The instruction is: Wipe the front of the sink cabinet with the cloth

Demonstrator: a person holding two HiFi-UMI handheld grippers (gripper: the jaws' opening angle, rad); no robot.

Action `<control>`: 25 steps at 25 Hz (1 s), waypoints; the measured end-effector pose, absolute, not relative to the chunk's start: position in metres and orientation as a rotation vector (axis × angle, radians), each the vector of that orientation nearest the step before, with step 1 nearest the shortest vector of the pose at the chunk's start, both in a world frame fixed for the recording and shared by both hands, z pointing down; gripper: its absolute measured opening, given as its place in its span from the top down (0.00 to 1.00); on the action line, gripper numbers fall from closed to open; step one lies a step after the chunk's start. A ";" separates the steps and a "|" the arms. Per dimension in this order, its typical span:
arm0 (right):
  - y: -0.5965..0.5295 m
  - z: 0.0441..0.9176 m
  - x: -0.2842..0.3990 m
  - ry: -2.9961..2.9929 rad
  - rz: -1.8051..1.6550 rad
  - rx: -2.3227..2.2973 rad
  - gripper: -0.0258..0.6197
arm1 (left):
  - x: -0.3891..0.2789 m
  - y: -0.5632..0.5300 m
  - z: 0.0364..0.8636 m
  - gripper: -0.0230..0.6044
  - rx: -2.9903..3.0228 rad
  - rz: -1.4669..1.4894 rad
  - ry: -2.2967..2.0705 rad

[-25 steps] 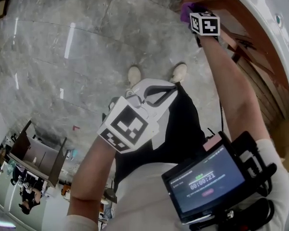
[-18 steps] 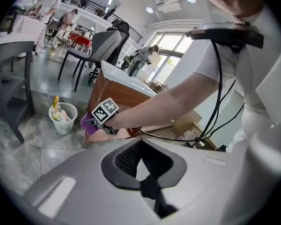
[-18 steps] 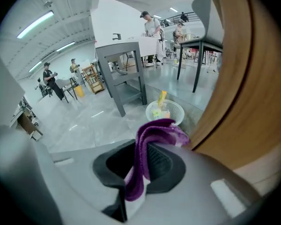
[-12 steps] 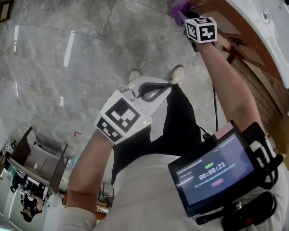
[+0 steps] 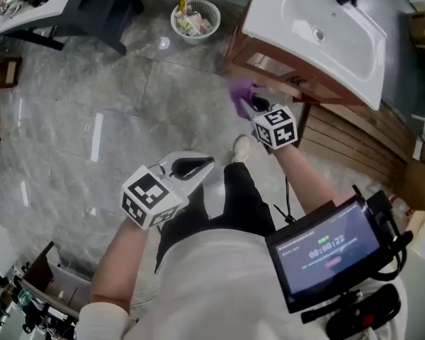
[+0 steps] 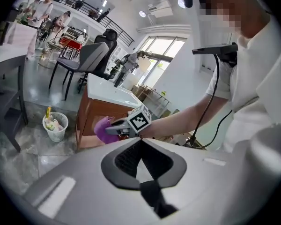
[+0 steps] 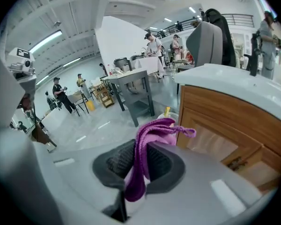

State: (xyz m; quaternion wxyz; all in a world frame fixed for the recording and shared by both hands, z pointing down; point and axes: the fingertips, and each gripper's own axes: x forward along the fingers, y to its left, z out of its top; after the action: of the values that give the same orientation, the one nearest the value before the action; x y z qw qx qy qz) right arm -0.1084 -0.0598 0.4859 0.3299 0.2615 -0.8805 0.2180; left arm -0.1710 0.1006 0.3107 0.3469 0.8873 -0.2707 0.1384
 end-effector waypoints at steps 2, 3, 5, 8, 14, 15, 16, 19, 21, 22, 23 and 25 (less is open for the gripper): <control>-0.030 0.448 -0.088 -2.310 0.585 0.709 0.87 | -0.164 0.112 0.286 0.95 2.330 0.375 -0.673; -0.016 0.428 -0.080 -2.318 0.595 0.728 0.87 | -0.161 0.119 0.273 0.95 2.346 0.385 -0.658; 0.008 0.388 -0.065 -2.339 0.603 0.775 0.87 | -0.156 0.129 0.246 0.95 2.383 0.401 -0.633; 0.038 0.330 -0.048 -2.377 0.563 0.834 0.87 | -0.148 0.141 0.206 0.95 2.432 0.392 -0.611; 0.092 0.221 -0.022 -2.466 0.461 1.014 0.87 | -0.132 0.159 0.145 0.95 2.507 0.348 -0.536; 0.101 0.207 -0.018 -2.477 0.448 1.049 0.87 | -0.129 0.163 0.138 0.95 2.522 0.352 -0.509; 0.111 0.195 -0.014 -2.487 0.443 1.081 0.87 | -0.125 0.169 0.133 0.95 2.539 0.365 -0.489; 0.145 0.170 -0.001 -2.498 0.467 1.160 0.87 | -0.112 0.191 0.124 0.95 2.576 0.413 -0.440; 0.160 0.159 0.005 -2.500 0.490 1.208 0.87 | -0.103 0.195 0.117 0.95 2.597 0.422 -0.402; 0.166 0.156 0.007 -2.502 0.498 1.226 0.87 | -0.099 0.197 0.115 0.95 2.606 0.425 -0.381; 0.172 0.154 0.008 -2.503 0.502 1.238 0.87 | -0.095 0.199 0.113 0.95 2.613 0.430 -0.363; 0.181 0.150 0.009 -2.504 0.493 1.250 0.87 | -0.087 0.203 0.110 0.95 2.627 0.434 -0.334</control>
State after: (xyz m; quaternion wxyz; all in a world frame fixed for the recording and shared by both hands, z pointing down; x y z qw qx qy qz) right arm 0.0093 0.1811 0.1502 0.1493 0.4350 -0.8712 0.1717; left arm -0.0873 0.2031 0.1104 0.2269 0.9534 -0.1212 0.1576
